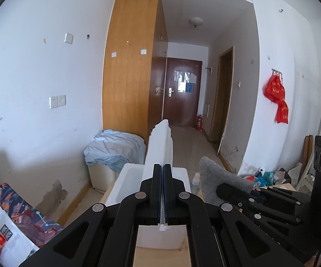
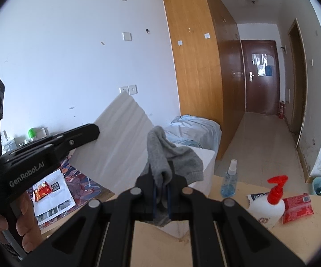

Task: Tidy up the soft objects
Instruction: 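Carry the towel with the left gripper while the right gripper carries the sock toward the foam box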

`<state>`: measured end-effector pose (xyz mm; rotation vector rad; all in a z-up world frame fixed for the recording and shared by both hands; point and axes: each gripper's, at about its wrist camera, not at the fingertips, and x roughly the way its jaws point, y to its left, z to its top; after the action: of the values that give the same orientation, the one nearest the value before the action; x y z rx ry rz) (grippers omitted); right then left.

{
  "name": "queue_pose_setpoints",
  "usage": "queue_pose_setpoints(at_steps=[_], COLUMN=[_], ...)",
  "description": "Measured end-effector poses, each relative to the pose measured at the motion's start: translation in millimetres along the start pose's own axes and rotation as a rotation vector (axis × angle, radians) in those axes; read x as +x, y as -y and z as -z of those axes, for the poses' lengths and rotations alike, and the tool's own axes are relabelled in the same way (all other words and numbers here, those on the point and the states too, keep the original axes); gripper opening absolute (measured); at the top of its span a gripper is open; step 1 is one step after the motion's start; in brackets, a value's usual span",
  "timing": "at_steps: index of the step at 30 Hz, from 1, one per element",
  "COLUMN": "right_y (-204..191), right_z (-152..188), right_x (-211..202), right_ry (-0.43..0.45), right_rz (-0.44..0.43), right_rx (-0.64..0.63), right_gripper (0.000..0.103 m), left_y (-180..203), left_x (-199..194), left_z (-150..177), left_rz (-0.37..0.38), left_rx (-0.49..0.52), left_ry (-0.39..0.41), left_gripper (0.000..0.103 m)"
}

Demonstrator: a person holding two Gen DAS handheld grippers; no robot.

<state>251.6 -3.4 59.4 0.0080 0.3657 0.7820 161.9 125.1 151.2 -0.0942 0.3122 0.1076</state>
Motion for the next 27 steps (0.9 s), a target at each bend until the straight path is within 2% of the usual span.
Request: queue_pose_setpoints(at_steps=[11, 18, 25, 27], right_y=[17, 23, 23, 21], right_z=[-15, -11, -9, -9], right_x=[39, 52, 51, 52], right_ry=[-0.001, -0.025, -0.036, -0.035], right_rz=[0.004, 0.009, 0.001, -0.002], right_rx=[0.032, 0.037, 0.038, 0.034], right_gripper=[0.01, 0.01, 0.01, 0.01], left_y=[-14, -21, -21, -20], left_x=[64, 111, 124, 124], left_z=[-6, 0, 6, 6], left_rz=[-0.03, -0.033, -0.072, -0.081], left_rx=[-0.037, -0.032, -0.029, -0.015], left_ry=[-0.054, -0.156, -0.195, -0.197], left_gripper=[0.001, 0.001, 0.002, 0.008])
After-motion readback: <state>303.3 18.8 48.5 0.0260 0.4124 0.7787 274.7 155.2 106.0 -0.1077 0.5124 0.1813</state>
